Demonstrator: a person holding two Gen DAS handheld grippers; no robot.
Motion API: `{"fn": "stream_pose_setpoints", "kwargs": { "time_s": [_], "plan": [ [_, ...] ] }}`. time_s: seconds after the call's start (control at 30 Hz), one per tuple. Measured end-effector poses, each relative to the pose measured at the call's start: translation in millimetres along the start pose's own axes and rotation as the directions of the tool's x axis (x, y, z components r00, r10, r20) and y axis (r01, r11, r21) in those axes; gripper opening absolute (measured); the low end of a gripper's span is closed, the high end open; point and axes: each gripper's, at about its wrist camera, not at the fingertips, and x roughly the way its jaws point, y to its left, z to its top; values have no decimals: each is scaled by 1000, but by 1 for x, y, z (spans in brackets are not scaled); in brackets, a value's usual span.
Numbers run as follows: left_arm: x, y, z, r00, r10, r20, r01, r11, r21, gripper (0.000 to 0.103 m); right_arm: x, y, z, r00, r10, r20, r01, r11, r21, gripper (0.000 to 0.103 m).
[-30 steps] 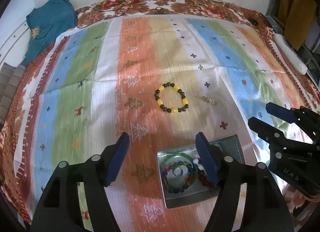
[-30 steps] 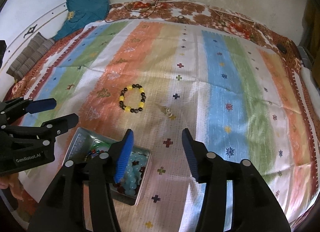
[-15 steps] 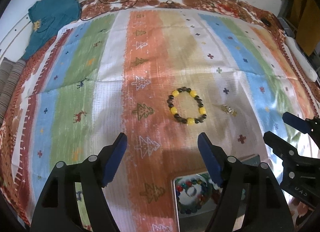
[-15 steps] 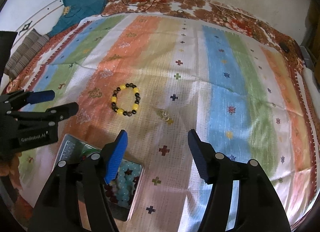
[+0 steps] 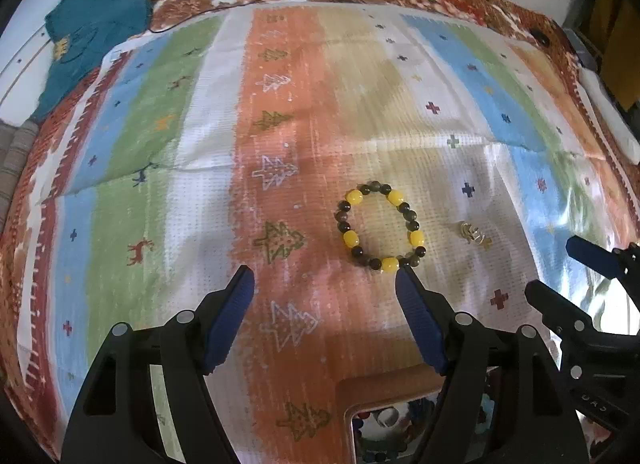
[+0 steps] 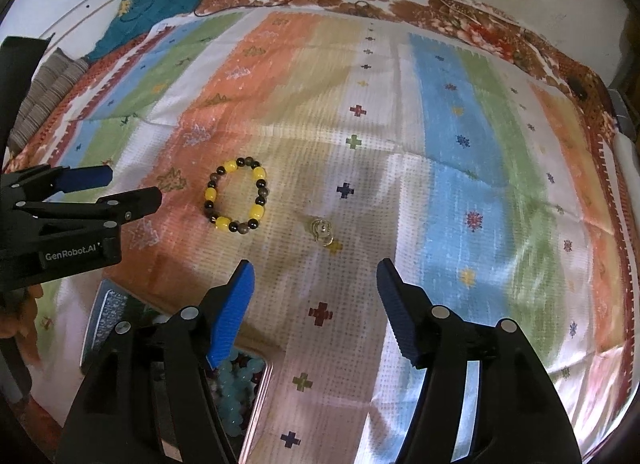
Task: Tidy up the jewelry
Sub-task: 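Move both grippers back toward the yellow-black bracelet and the gold charm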
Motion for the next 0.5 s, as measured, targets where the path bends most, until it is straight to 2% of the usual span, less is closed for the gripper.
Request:
{"fn": "stream_pose_setpoints", "kwargs": {
  "time_s": [0.5],
  "plan": [
    [34,-1,12,998,-3,-64,5,1000,29,73,36,-5,10,998,5,-64,-5,1000,8,63]
  ]
}}
